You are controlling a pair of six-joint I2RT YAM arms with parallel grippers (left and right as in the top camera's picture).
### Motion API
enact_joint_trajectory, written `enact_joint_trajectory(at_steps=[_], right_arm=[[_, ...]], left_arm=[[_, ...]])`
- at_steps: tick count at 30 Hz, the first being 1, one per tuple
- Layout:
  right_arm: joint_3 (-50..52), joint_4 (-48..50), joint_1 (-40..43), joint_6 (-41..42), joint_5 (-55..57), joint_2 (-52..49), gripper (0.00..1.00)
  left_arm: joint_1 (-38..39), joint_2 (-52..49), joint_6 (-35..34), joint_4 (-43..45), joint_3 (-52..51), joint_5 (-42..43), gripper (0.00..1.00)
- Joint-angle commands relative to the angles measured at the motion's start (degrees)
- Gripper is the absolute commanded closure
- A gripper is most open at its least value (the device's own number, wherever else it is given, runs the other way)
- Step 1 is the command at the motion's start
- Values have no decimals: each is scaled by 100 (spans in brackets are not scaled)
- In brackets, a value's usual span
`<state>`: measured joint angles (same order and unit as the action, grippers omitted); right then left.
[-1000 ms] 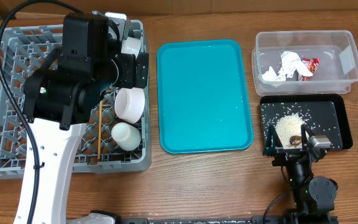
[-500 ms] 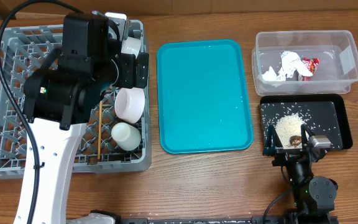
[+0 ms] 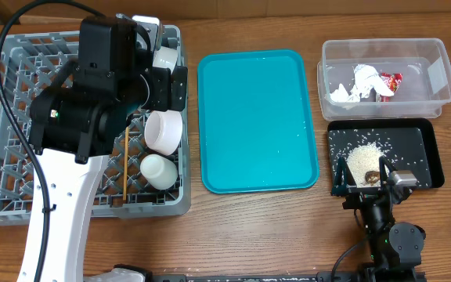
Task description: Sort waste into correct bins and load items into the dishwasher
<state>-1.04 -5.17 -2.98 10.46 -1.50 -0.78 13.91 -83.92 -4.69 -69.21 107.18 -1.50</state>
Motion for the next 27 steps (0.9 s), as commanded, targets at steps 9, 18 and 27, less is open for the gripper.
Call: enact_joint_trajectory(at_steps=[9, 18, 27], right_arm=[[57, 35, 33, -24, -11, 61, 0], [57, 35, 33, -24, -11, 61, 0], [57, 35, 33, -24, -11, 61, 0]], left_arm=[[-144, 684, 455, 341, -321, -358, 0], [-977, 2802, 450, 3294, -3456, 468, 0], [-1174, 4909, 446, 5696, -6800, 605, 0]])
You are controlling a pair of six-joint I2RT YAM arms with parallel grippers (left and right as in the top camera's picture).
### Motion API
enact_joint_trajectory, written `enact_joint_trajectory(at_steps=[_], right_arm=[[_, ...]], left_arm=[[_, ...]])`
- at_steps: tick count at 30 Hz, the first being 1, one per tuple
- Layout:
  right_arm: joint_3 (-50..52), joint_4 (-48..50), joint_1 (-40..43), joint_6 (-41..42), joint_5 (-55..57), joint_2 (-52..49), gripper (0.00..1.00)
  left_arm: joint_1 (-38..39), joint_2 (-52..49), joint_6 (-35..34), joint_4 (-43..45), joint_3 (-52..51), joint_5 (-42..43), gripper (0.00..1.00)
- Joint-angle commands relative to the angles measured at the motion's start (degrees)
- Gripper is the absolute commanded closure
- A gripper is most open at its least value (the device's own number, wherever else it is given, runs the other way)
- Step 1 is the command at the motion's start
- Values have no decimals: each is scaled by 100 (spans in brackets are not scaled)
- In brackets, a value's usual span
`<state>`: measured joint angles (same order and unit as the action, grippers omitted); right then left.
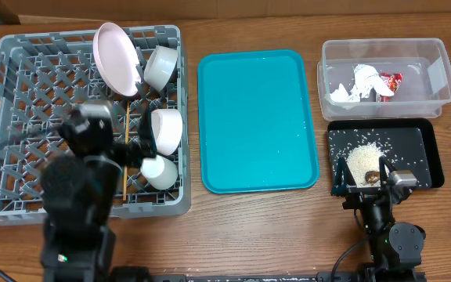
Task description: Sort waste into correct bins and load items into the dishwasher
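Note:
The grey dish rack [22, 94] holds a pink plate [116, 47] on edge at the back. Beside the plate is a white bowl [161, 65], with another white bowl [165, 129] and a white cup [159, 171] nearer. Brown chopsticks [125, 160] lie in the rack. My left gripper [141, 141] is low over the rack's right side, next to the second bowl, open and holding nothing. My right gripper [361, 174] stands open at the near edge of the black tray [413, 149], beside a pile of rice [362, 157] and a brown scrap [373, 176].
A teal tray [257, 117] lies in the middle of the table. A clear plastic bin [386, 78] with crumpled wrappers stands at the back right, behind the black tray. The left arm's body covers the rack's near middle.
My left arm was over the back of the rack, hiding that corner. It is now drawn back to the near side, and the pink plate shows standing in the rack. The right arm has not moved.

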<state>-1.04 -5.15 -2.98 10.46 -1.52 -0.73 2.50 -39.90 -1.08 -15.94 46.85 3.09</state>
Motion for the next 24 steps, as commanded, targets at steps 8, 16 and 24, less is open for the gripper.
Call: enact_joint_trajectory(at_steps=[8, 16, 24], right_arm=[[57, 33, 33, -24, -9, 57, 0], [57, 33, 33, -24, -9, 57, 0], [57, 33, 33, -24, -9, 57, 0]], left_arm=[[-33, 2013, 114, 1751, -2992, 122, 0], [-48, 3534, 208, 1943, -4288, 83, 0], [-177, 3974, 352, 1272, -4660, -48, 0]])
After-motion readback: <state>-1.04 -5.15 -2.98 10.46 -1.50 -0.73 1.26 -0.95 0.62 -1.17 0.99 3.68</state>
